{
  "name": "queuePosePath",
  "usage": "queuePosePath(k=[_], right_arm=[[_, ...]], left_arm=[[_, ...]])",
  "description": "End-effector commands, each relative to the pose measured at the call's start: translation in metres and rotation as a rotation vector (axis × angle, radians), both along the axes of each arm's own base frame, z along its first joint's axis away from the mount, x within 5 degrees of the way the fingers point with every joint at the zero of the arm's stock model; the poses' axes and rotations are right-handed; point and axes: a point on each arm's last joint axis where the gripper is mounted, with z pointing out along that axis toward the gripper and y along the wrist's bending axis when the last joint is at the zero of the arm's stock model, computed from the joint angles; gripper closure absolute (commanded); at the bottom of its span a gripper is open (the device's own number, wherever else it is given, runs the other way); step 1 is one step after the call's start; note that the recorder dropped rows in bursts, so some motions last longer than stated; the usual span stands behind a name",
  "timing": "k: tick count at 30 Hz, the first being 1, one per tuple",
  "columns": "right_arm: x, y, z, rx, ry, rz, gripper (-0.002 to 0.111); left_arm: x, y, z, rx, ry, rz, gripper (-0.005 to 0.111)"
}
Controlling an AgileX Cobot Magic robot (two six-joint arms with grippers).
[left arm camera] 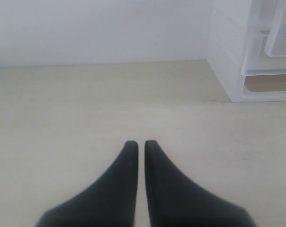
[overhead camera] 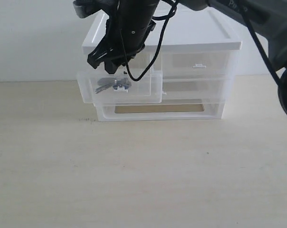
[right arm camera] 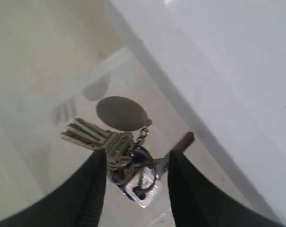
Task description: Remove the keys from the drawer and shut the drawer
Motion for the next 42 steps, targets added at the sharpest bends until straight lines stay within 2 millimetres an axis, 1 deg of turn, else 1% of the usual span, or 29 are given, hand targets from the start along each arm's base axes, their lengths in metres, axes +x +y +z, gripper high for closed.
queuePosePath(k=[1, 5, 7, 9, 10, 11, 12, 14, 16, 18, 23, 28, 30, 32, 35, 36, 37, 40, 41, 42], right_arm=[[0.008, -0.002, -0.008, -0.029, -0.027, -0.047, 0.070], [0.014, 0.002, -0.021, -0.019, -0.014, -0.075, 0.069], [0.014, 0.003, -0.032, -0.041, 0.026, -0.073, 0.069], [0.014, 0.003, -0.036, -0.060, 0.044, -0.063, 0.069], [0.014, 0.003, -0.036, -0.061, 0.043, -0.063, 0.071], [0.014, 0.003, -0.036, -0.061, 0.043, -0.063, 0.075], [0.014, 0.003, -0.036, -0.069, 0.036, -0.046, 0.088], [0.014, 0.003, -0.036, -0.081, 0.027, -0.022, 0.107], [0.014, 0.003, -0.036, -0.079, 0.025, -0.022, 0.108], [0.014, 0.003, -0.034, -0.078, 0.011, -0.023, 0.108], [0.010, -0.005, -0.003, -0.059, -0.074, -0.044, 0.108], [0.004, -0.010, 0.017, -0.033, -0.108, -0.046, 0.108], [0.002, -0.011, 0.021, -0.031, -0.106, -0.046, 0.108], [-0.001, -0.011, 0.019, -0.029, -0.075, -0.040, 0.108], [-0.001, -0.010, 0.012, -0.041, -0.032, -0.057, 0.107], [0.001, -0.009, 0.007, -0.050, -0.020, -0.057, 0.105], [0.001, -0.009, 0.004, -0.053, -0.017, -0.057, 0.099], [0.004, -0.007, -0.005, -0.062, 0.000, -0.061, 0.078], [0.005, -0.006, -0.007, -0.065, 0.006, -0.065, 0.073], [0.005, -0.006, -0.011, -0.076, 0.022, -0.066, 0.071]], left_arm=[[0.000, 0.000, -0.001, -0.011, 0.002, 0.004, 0.102], [0.000, 0.000, -0.001, -0.011, 0.002, 0.004, 0.102], [0.000, 0.000, -0.001, -0.011, 0.002, 0.004, 0.102], [0.000, 0.000, -0.001, -0.011, 0.002, 0.004, 0.102], [0.000, 0.000, -0.001, -0.011, 0.002, 0.004, 0.102], [0.000, 0.000, -0.001, -0.011, 0.002, 0.004, 0.102], [0.000, 0.000, -0.001, -0.011, 0.002, 0.004, 0.102], [0.000, 0.000, -0.001, -0.011, 0.002, 0.004, 0.102], [0.000, 0.000, -0.001, -0.011, 0.002, 0.004, 0.102], [0.000, 0.000, -0.001, -0.011, 0.002, 0.004, 0.102], [0.000, 0.000, -0.001, -0.011, 0.002, 0.004, 0.102], [0.000, 0.000, -0.001, -0.011, 0.002, 0.004, 0.102], [0.000, 0.000, -0.001, -0.011, 0.002, 0.004, 0.102], [0.000, 0.000, -0.001, -0.011, 0.002, 0.004, 0.102], [0.000, 0.000, -0.001, -0.011, 0.002, 0.004, 0.102], [0.000, 0.000, -0.001, -0.011, 0.002, 0.004, 0.102], [0.000, 0.000, -0.001, -0.011, 0.002, 0.004, 0.102], [0.000, 0.000, -0.001, -0.011, 0.002, 0.004, 0.102], [0.000, 0.000, -0.001, -0.011, 0.002, 0.004, 0.102], [0.000, 0.000, -0.001, -0.011, 0.002, 0.004, 0.102]])
